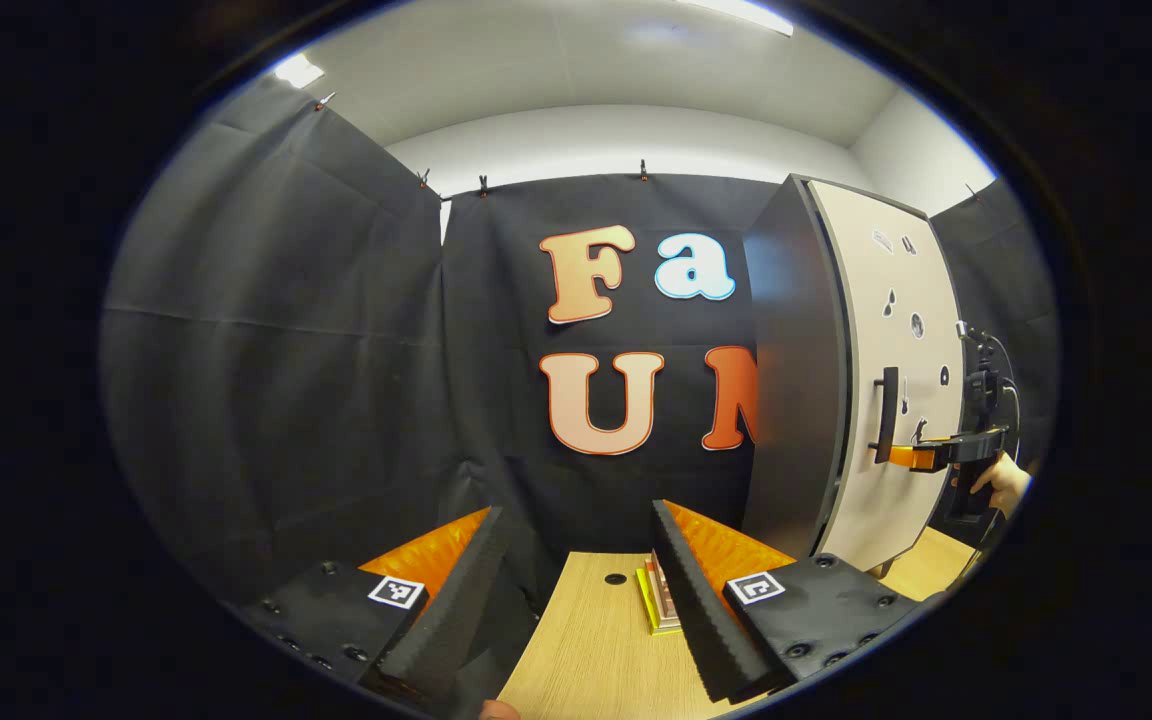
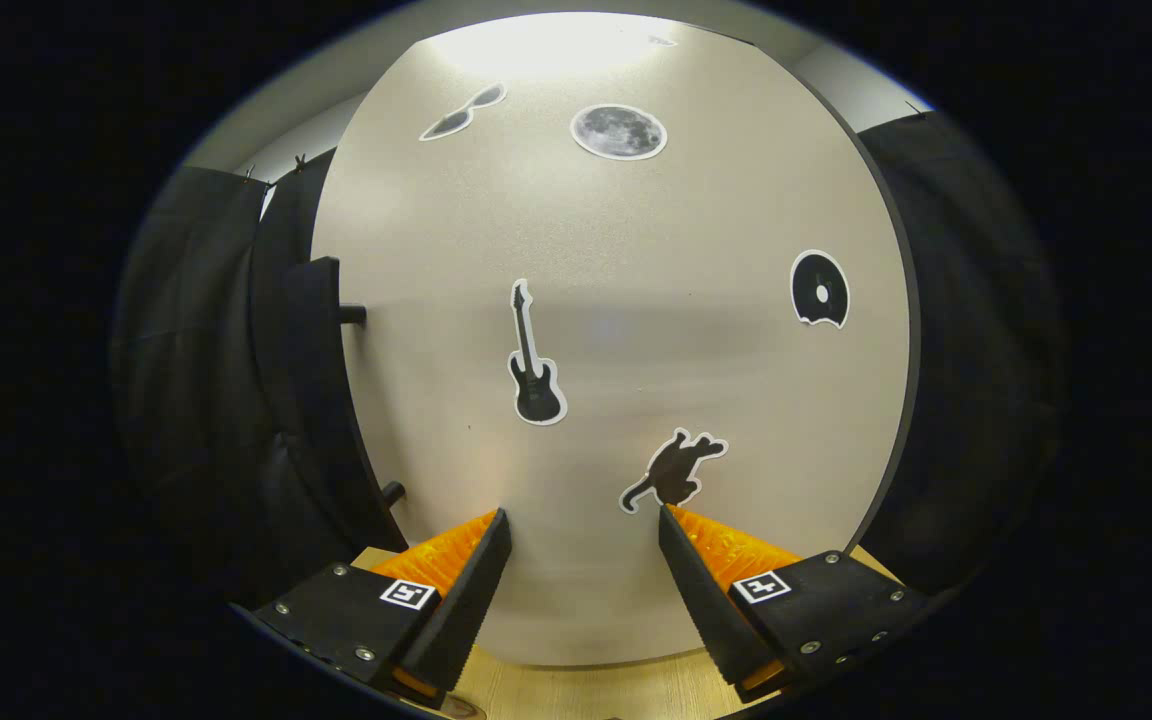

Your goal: Open the cabinet door with the right hand, grasp the bottle in the cabinet with the left hand and place it on the coaster, then close the cabinet door with the right hand.

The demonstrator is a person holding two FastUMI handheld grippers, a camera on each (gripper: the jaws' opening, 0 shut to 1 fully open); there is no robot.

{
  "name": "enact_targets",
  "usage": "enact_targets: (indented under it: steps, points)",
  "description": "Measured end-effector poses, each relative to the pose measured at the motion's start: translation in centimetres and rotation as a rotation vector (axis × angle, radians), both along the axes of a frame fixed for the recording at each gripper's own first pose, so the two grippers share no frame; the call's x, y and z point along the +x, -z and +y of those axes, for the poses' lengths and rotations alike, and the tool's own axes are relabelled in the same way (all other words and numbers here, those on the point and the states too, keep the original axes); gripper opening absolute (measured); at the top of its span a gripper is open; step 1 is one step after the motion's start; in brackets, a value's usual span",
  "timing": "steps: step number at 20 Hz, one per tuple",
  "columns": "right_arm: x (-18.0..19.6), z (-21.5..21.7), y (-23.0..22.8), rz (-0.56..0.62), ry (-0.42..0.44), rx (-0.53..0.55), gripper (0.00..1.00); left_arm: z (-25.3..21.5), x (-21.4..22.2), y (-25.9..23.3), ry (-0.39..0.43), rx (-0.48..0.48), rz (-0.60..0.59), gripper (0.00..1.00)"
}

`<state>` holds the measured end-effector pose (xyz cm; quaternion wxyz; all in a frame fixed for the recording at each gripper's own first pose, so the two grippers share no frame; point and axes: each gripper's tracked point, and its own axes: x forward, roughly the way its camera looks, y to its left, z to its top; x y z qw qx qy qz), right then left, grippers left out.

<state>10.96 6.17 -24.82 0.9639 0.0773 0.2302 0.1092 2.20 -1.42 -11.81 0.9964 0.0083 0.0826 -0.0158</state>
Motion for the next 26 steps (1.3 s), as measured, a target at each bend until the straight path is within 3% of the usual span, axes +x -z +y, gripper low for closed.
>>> enact_targets:
  steps: [8,13,26]
  points:
    - [-0.2,-0.4,-0.1,0.011,0.037,-0.037,0.92,1.9,-1.0,0.9,-0.027,0.015,0.034,0.95]
    - [-1.8,-4.5,-2.6,0.010,0.082,-0.094,0.93,2.6,0.3,-0.1,-0.025,0.040,0.017,0.94]
    - [-17.3,-21.9,-20.3,-0.160,0.204,-0.277,0.93,1.3,3.8,-6.6,0.000,0.046,-0.124,0.94]
